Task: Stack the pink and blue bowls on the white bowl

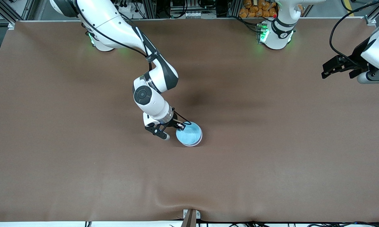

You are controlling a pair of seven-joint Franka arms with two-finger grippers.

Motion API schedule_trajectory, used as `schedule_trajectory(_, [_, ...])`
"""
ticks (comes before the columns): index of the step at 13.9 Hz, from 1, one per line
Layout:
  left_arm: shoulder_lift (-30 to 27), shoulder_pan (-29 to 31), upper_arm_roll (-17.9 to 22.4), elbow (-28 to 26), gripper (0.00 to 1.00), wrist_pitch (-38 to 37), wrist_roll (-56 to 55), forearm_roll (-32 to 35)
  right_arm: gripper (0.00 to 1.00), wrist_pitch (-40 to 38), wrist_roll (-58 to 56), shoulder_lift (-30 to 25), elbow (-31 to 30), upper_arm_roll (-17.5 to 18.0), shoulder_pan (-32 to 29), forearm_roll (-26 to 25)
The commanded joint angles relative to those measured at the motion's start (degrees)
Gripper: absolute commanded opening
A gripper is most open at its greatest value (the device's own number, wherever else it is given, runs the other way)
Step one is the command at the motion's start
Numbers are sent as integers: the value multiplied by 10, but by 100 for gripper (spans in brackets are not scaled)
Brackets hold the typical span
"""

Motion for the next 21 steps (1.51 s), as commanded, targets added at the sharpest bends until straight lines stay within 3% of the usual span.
schedule_trajectory(1, [8, -4, -2, 14, 100, -3, 0, 5, 100, -2, 5, 2, 19, -1, -1, -5])
schedule_trajectory(5, [8, -4, -2, 14, 100, -3, 0, 5, 100, -26, -10, -53, 17, -12, -34, -8])
schedule_trajectory(10, [16, -6, -2, 14, 100, -3, 0, 5, 100, -193, -191, -140, 9, -16, -148, -10])
schedule_trajectory(13, [17, -12, -1, 15, 100, -3, -2, 5, 100, -235, -286, -200, -27, -17, -215, -19])
schedule_trajectory(18, [17, -7, 0, 15, 100, -3, 1, 6, 100, -348, -376, -290, -56, -17, -293, -121])
schedule_trajectory(21, [18, -7, 0, 19, 100, -3, 1, 6, 100, -401, -451, -331, -55, -14, -335, -134])
